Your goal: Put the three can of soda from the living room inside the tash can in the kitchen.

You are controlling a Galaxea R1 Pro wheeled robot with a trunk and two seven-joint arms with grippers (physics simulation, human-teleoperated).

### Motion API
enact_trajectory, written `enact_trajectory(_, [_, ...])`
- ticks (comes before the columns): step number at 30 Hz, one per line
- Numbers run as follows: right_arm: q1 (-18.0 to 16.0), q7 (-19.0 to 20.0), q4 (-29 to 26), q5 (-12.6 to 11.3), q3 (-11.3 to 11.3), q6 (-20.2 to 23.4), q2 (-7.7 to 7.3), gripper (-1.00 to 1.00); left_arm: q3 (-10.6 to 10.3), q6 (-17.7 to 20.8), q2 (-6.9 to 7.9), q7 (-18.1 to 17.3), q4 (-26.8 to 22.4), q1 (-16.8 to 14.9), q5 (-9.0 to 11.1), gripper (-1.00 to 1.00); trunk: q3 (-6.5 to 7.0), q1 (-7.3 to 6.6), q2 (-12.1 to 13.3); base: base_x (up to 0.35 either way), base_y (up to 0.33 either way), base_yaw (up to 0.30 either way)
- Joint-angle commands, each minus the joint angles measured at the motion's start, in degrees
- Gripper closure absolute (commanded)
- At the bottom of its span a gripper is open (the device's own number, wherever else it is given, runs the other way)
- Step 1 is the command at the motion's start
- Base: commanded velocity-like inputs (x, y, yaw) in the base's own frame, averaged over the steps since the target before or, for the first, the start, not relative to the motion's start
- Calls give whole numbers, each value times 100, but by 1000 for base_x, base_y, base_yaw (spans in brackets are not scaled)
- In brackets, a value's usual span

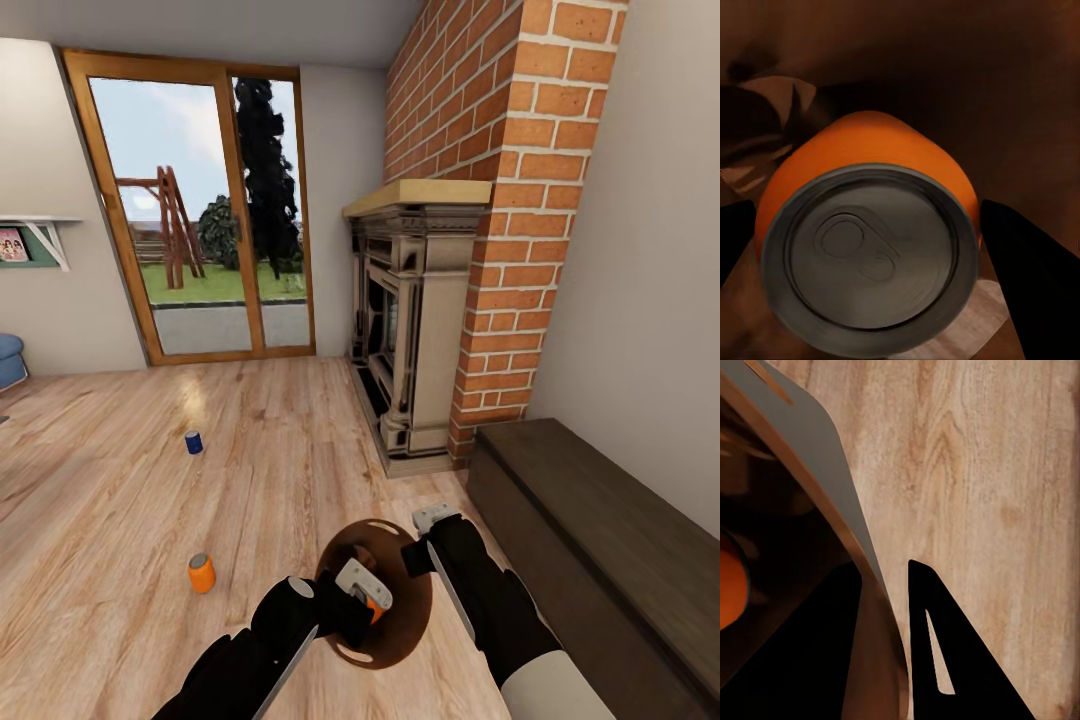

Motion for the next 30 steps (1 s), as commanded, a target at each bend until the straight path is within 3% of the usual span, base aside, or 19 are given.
enact_trajectory(1, [-2, 10, -2, -71, 0, 1, 1, 100, 2, -10, 0, -3, 2, 0, -19, 100, 1, 0, 0, 0, 0, 0])
enact_trajectory(3, [-2, 8, -3, -71, 0, 1, 1, 100, 1, -25, 0, -2, 41, 0, -18, 100, 1, 0, 0, 0, 0, 0])
enact_trajectory(4, [-2, 8, -4, -71, 0, 1, 1, 100, 0, -47, 0, -2, 88, -1, -18, -100, 1, 0, 0, 0, 0, 0])
enact_trajectory(17, [-2, 7, 1, -71, 4, 1, 1, 100, 3, -217, -6, -1, 292, -8, -16, -100, 1, 0, 0, 18, 0, 0])
enact_trajectory(30, [-1, 7, 1, -79, 147, 1, -4, 100, 52, -221, 41, -17, 246, 5, 19, -100, 1, 0, 0, 0, 0, 0])
